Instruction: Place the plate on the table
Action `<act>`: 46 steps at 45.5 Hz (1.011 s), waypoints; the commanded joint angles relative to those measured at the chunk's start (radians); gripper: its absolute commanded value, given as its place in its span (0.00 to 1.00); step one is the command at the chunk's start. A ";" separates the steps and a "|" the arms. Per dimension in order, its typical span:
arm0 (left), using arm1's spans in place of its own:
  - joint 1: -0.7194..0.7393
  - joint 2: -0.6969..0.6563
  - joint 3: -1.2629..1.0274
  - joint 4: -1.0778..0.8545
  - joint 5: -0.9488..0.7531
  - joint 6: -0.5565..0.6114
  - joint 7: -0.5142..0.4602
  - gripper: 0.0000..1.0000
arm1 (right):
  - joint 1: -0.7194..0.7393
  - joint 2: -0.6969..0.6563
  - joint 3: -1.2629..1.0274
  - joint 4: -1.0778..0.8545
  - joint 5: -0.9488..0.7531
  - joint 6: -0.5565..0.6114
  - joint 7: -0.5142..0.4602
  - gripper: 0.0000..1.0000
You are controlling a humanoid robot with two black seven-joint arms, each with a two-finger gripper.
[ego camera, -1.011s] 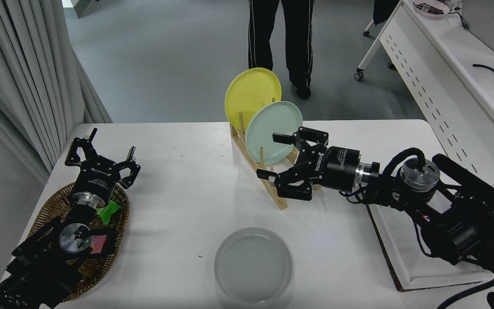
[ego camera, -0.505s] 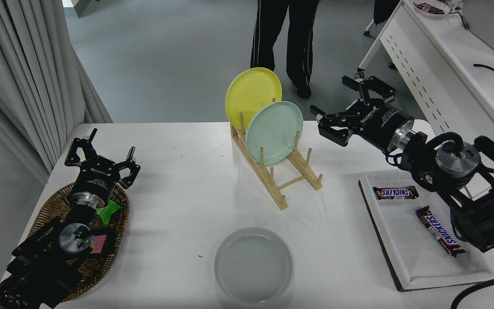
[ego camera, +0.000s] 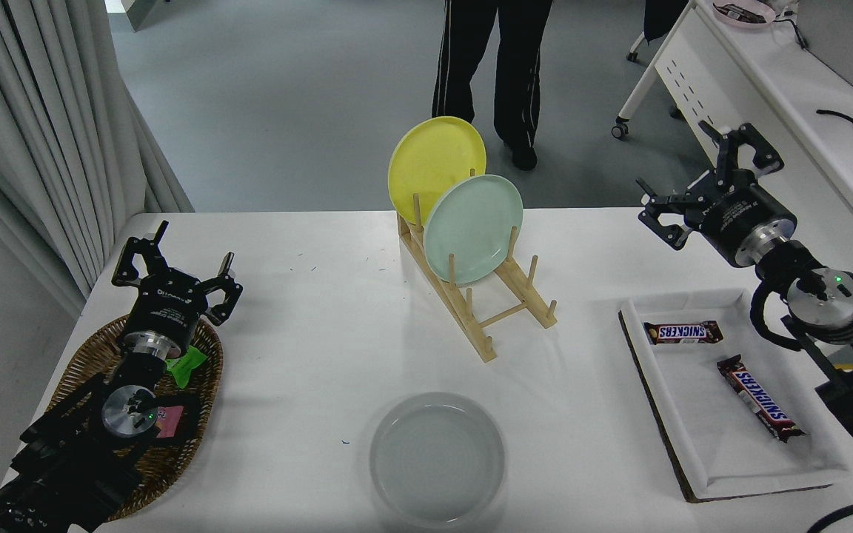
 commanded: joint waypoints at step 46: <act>0.000 0.000 0.000 0.000 0.000 0.000 0.000 1.00 | -0.076 0.259 0.025 -0.399 0.009 0.251 0.248 1.00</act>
